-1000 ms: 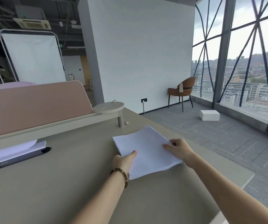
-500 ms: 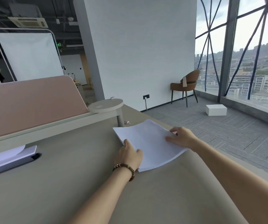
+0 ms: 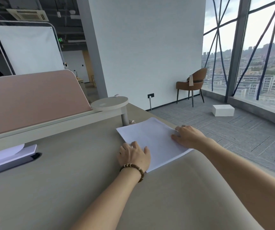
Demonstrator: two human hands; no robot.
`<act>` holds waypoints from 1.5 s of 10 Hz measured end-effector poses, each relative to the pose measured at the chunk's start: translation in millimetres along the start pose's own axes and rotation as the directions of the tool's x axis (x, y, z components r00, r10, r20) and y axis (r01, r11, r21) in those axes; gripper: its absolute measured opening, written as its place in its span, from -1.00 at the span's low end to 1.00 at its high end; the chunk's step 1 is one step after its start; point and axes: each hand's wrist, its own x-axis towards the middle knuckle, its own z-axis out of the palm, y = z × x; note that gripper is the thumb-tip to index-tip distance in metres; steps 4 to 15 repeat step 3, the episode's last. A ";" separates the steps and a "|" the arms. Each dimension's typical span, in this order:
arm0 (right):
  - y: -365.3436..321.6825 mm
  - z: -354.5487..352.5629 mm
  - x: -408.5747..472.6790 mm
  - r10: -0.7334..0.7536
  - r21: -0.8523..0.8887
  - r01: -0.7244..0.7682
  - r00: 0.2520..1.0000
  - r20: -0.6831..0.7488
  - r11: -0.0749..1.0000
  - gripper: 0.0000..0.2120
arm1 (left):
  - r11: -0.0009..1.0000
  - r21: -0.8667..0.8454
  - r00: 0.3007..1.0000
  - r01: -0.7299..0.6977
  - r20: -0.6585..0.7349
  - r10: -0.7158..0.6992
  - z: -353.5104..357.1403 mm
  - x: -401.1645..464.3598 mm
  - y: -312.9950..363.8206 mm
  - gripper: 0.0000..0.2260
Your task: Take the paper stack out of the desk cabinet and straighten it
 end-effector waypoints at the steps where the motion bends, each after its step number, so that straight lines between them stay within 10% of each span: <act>1: -0.2 4.8 -5.1 -0.050 -0.129 0.041 0.997 -0.065 0.991 -0.53 | 0.999 -0.027 1.000 0.017 0.009 -0.017 -1.2 0.1 -1.8 -0.48; 15: -4.9 2.8 -5.2 -0.110 -0.280 0.067 0.984 -0.140 0.958 -0.49 | 0.997 -0.076 0.999 0.023 0.041 -0.020 -6.2 2.4 -5.7 -0.48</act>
